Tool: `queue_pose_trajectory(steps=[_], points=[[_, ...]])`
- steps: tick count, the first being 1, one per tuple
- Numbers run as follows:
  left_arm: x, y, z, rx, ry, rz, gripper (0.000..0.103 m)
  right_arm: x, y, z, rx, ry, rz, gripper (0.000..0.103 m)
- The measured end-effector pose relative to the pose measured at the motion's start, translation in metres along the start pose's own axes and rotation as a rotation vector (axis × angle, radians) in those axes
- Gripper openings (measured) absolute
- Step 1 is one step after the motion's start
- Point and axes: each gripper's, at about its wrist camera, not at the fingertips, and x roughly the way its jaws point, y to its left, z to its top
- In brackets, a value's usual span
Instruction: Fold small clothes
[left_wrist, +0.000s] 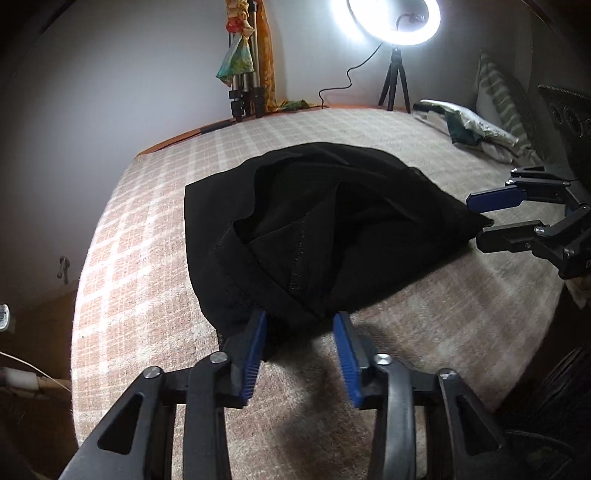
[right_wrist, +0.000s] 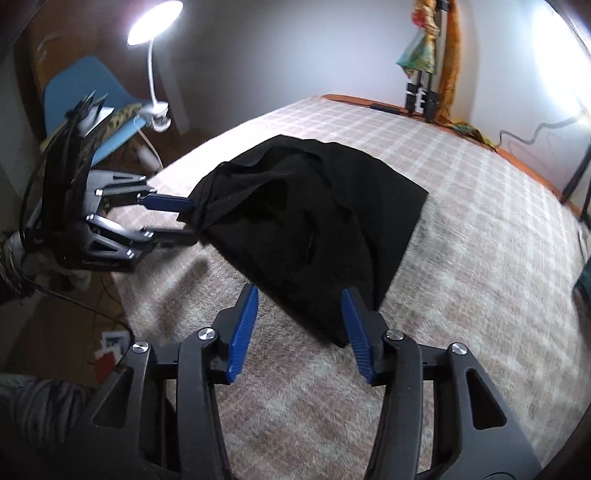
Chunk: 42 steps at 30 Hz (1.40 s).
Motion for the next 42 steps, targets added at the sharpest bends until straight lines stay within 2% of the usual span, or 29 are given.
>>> queue_pose_trajectory(steps=[1,2,3,4,6,9,12,17,22,23,24,25,26,28,30,32,35,38,42], points=[[0.002,0.0,0.0,0.014,0.006,0.01,0.032,0.004,0.002,0.0,-0.011,0.008,-0.007,0.048],[0.003,0.0,0.0,0.027,0.011,0.022,0.025,0.009,0.004,0.001,-0.028,0.02,-0.02,0.047],[0.004,0.001,0.0,0.04,0.013,0.041,0.016,0.013,0.006,0.001,-0.042,0.032,-0.038,0.041],[0.004,0.003,0.0,0.04,0.014,0.046,0.012,0.018,0.007,0.0,-0.056,0.046,-0.055,0.036],[0.001,0.012,0.002,0.018,0.013,0.018,0.001,0.026,0.008,0.0,-0.067,0.074,-0.066,0.012],[-0.007,0.018,0.003,0.029,0.008,0.024,0.0,0.025,0.007,0.0,-0.064,0.067,-0.071,0.005],[-0.017,0.024,0.003,0.047,0.0,0.034,0.0,0.012,0.006,0.005,-0.052,0.043,-0.053,0.003],[-0.03,0.038,-0.003,0.052,-0.014,0.046,0.0,-0.015,0.009,0.011,-0.047,-0.001,0.008,0.003],[-0.024,0.036,-0.025,0.105,0.056,0.028,0.002,-0.005,0.025,-0.006,-0.149,0.111,0.039,0.003],[-0.024,0.035,-0.028,0.111,0.067,0.02,0.01,-0.004,0.026,-0.01,-0.151,0.14,0.06,0.003],[-0.026,0.035,-0.032,0.113,0.071,0.023,0.028,-0.004,0.025,-0.012,-0.138,0.148,0.07,0.003],[-0.029,0.035,-0.034,0.108,0.062,0.024,0.033,-0.004,0.022,-0.013,-0.125,0.145,0.065,0.003],[-0.033,0.037,-0.034,0.095,0.054,0.014,0.033,-0.007,0.018,-0.012,-0.11,0.136,0.062,0.006],[-0.043,0.043,-0.031,0.05,0.027,-0.014,0.033,-0.016,0.005,-0.007,-0.055,0.092,0.1,0.012],[-0.052,0.051,-0.024,0.006,-0.005,-0.023,0.033,-0.026,-0.011,0.0,0.02,0.041,0.145,0.026],[-0.054,0.06,-0.017,-0.047,-0.031,-0.036,0.033,-0.031,-0.031,0.012,0.102,-0.011,0.157,0.035],[-0.045,0.074,-0.006,-0.127,-0.038,-0.024,0.033,-0.025,-0.067,0.028,0.241,-0.053,0.126,0.037],[-0.032,0.082,0.011,-0.154,-0.051,-0.003,0.032,-0.005,-0.104,0.04,0.373,-0.063,0.1,0.037],[-0.003,0.106,0.047,-0.227,-0.042,-0.036,0.033,0.027,-0.148,0.053,0.526,-0.073,0.137,0.037]])
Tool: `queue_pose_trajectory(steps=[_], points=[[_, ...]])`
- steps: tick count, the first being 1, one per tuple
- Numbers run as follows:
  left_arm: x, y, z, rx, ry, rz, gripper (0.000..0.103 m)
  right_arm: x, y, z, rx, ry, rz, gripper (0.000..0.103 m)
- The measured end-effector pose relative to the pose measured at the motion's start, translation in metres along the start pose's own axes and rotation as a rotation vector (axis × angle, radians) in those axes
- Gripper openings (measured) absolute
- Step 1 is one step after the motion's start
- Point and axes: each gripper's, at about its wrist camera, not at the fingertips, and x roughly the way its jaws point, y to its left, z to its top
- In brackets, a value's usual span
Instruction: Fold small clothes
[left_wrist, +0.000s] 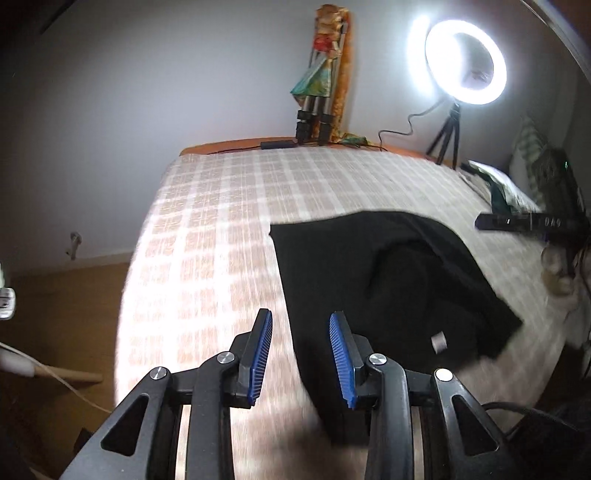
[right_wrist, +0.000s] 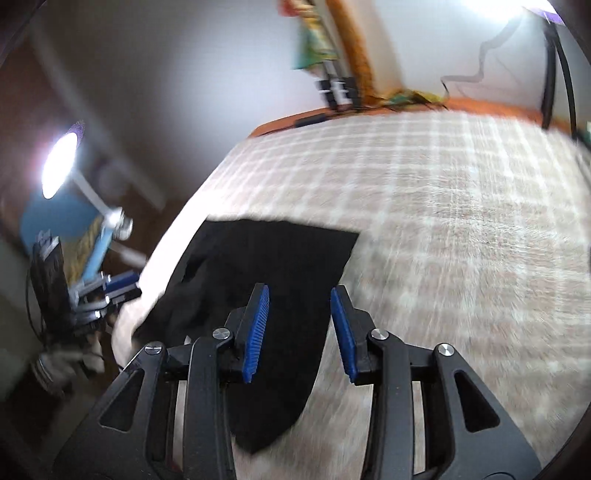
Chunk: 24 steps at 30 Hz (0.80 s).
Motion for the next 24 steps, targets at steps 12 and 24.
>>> queue_pose_trajectory(steps=[12,24], points=[[0.088,0.021,0.06,-0.152,0.059,-0.105,0.045,0.059,-0.038,0.031,0.122,0.036,0.066,0.037],[0.095,0.017,0.061,-0.139,0.021,0.04,0.002,0.064,-0.015,0.036,0.027,0.005,-0.056,0.003]])
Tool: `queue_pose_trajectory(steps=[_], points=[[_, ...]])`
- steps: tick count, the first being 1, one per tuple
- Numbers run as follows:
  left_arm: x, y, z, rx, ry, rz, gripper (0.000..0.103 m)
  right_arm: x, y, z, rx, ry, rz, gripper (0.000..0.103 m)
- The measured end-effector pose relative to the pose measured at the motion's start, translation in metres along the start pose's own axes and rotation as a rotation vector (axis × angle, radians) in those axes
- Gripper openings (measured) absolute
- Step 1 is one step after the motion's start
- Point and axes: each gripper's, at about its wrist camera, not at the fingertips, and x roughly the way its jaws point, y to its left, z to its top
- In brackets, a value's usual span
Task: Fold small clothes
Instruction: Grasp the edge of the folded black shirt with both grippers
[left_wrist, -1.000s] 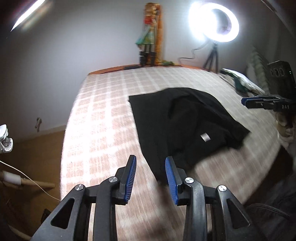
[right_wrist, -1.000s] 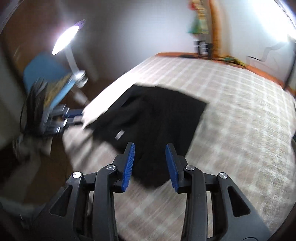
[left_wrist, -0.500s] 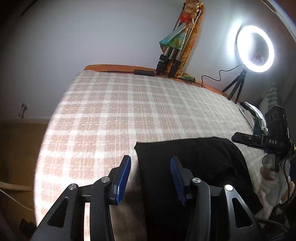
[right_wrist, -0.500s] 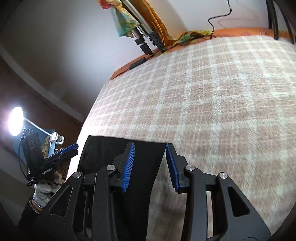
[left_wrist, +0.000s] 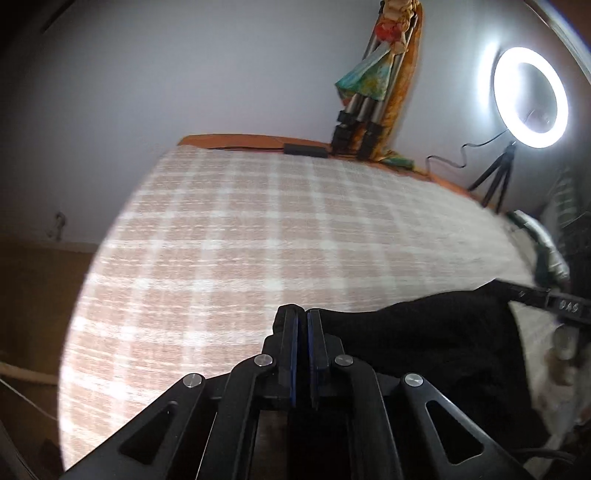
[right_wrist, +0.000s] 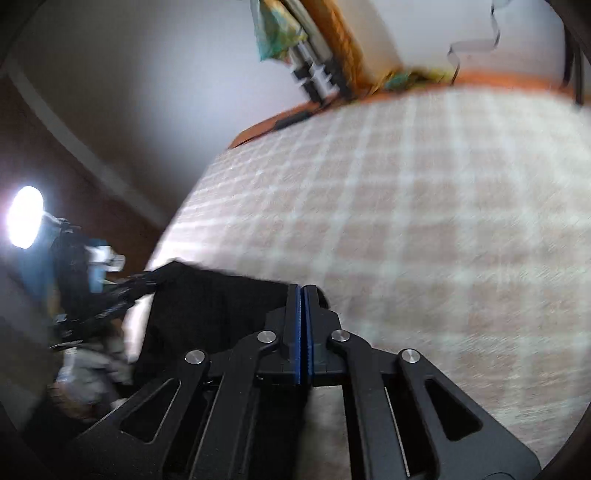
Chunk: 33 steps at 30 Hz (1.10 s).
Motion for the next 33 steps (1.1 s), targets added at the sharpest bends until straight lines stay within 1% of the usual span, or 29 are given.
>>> queue_pose_trajectory(steps=[1,2,3,4,5,6,7,8,10,11,13,14,15,17,18,20,24,26,27,29,33], points=[[0.004,0.001,-0.001,-0.006,0.018,0.007,0.002,0.003,-0.003,0.0,0.02,0.011,0.0,0.003],[0.005,0.001,-0.003,-0.001,0.02,0.014,0.002,0.003,-0.004,-0.001,0.027,0.011,-0.009,0.003],[0.004,0.0,-0.004,0.011,0.014,0.016,0.002,0.002,-0.004,-0.001,0.023,0.005,-0.012,0.003],[0.001,-0.003,-0.004,0.031,0.003,0.02,0.005,-0.001,-0.003,-0.002,0.017,-0.005,-0.002,0.003],[-0.003,-0.004,-0.003,0.044,-0.006,0.03,0.014,-0.003,-0.001,-0.003,0.014,-0.009,0.005,0.003],[-0.009,-0.002,-0.002,0.039,-0.014,0.043,0.035,-0.005,-0.001,-0.003,0.013,-0.004,-0.001,0.003],[-0.014,0.001,-0.001,0.027,-0.018,0.038,0.041,-0.007,-0.001,-0.002,0.014,0.0,-0.015,0.004],[-0.021,0.007,0.0,0.018,-0.023,0.035,0.043,-0.011,-0.005,-0.002,0.028,0.008,-0.017,0.005],[-0.041,0.018,-0.002,-0.004,-0.039,0.041,0.042,-0.018,-0.012,-0.002,0.059,0.014,0.009,0.007],[-0.05,0.023,-0.005,-0.021,-0.037,0.029,0.043,-0.026,-0.017,-0.005,0.081,0.019,0.039,0.01],[-0.068,0.034,-0.018,-0.056,-0.025,0.002,0.05,-0.036,-0.021,-0.01,0.094,0.017,0.07,0.026],[-0.077,0.039,-0.026,-0.081,-0.016,-0.009,0.059,-0.041,-0.023,-0.014,0.1,0.016,0.079,0.04],[-0.086,0.046,-0.038,-0.119,-0.002,-0.039,0.062,-0.045,-0.025,-0.019,0.111,0.02,0.099,0.045],[-0.095,0.053,-0.057,-0.181,0.023,-0.071,0.062,-0.047,-0.026,-0.027,0.127,0.048,0.14,0.045],[-0.097,0.058,-0.069,-0.237,0.053,-0.107,0.062,-0.046,-0.026,-0.033,0.135,0.065,0.155,0.046],[-0.1,0.06,-0.088,-0.307,0.087,-0.158,0.062,-0.044,-0.024,-0.041,0.141,0.099,0.172,0.045],[-0.098,0.054,-0.114,-0.398,0.133,-0.23,0.062,-0.036,-0.021,-0.054,0.159,0.144,0.2,0.045],[-0.099,0.05,-0.12,-0.41,0.115,-0.234,0.062,-0.03,-0.02,-0.059,0.18,0.158,0.225,0.045],[-0.098,0.045,-0.12,-0.412,0.119,-0.248,0.062,-0.028,-0.021,-0.061,0.187,0.16,0.234,0.045],[-0.095,0.042,-0.122,-0.438,0.123,-0.29,0.062,-0.024,-0.021,-0.061,0.204,0.147,0.26,0.046],[-0.087,0.034,-0.117,-0.441,0.106,-0.315,0.062,-0.015,-0.026,-0.059,0.274,0.13,0.328,0.045]])
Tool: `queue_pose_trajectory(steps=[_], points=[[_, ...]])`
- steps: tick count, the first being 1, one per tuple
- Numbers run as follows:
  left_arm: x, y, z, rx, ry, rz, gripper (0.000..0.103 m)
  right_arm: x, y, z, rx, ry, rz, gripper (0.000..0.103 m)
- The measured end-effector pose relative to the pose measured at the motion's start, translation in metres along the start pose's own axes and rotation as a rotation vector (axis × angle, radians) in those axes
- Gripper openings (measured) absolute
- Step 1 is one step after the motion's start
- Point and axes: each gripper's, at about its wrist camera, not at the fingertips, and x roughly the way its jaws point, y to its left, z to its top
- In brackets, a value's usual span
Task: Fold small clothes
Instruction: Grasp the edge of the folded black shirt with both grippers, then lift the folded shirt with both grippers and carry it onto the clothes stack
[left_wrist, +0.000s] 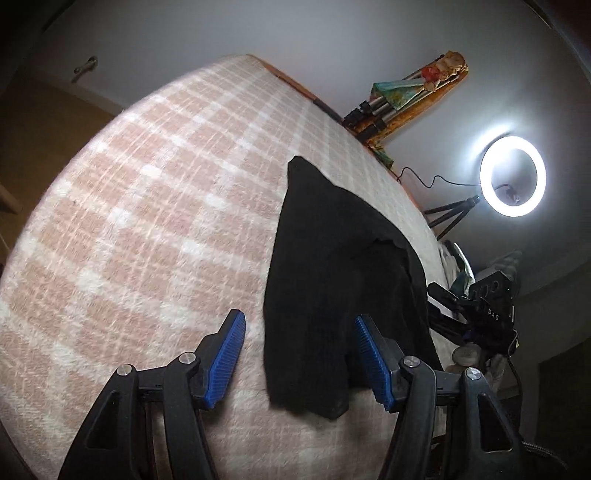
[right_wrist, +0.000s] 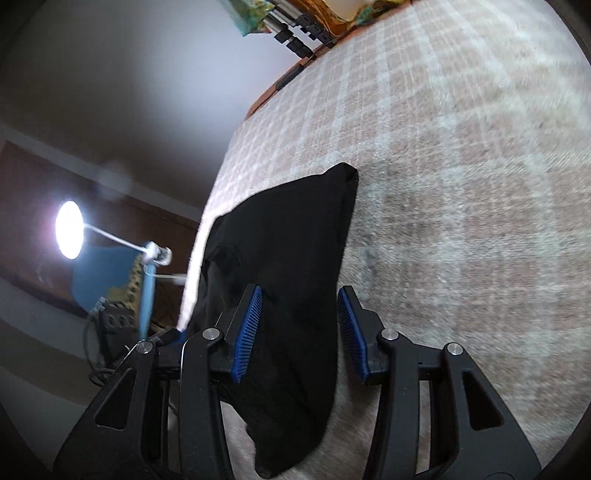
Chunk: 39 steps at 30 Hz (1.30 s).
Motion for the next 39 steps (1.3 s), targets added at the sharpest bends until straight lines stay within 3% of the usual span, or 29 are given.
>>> queue_pose_trajectory(steps=[2,5,7,8,9,11,12,16,25,31,39], points=[[0.006,-0.004,0.002,0.008,-0.005,-0.004,0.06,0.003,0.0,0.004,0.013,-0.013,0.017,0.045],[0.017,-0.003,0.003,0.004,0.022,0.002,0.024,0.011,0.006,0.008,-0.004,-0.011,0.007,0.045],[0.022,-0.008,0.004,0.024,-0.003,0.022,0.018,0.015,0.009,0.01,-0.009,-0.003,-0.001,0.044],[0.024,-0.012,0.004,0.05,-0.01,0.044,0.013,0.018,0.01,0.011,-0.004,0.004,-0.006,0.039],[0.025,-0.016,0.004,0.076,-0.019,0.058,0.009,0.02,0.01,0.011,0.0,0.009,-0.02,0.026],[0.023,-0.022,0.004,0.107,-0.042,0.068,0.007,0.022,0.013,0.011,-0.01,0.01,-0.057,0.012],[0.021,-0.027,0.004,0.128,-0.055,0.073,0.006,0.02,0.016,0.01,-0.023,0.003,-0.068,0.011],[0.007,-0.043,0.002,0.205,-0.092,0.101,0.005,0.013,0.037,0.008,-0.1,-0.021,-0.131,0.01],[-0.006,-0.079,0.008,0.274,-0.123,0.081,0.005,-0.02,0.083,0.012,-0.228,-0.063,-0.188,0.009],[-0.002,-0.117,0.01,0.324,-0.127,0.046,0.005,-0.058,0.087,0.014,-0.256,-0.103,-0.219,0.009],[0.038,-0.191,0.003,0.424,-0.109,-0.015,0.005,-0.146,0.066,0.019,-0.269,-0.208,-0.278,0.009]])
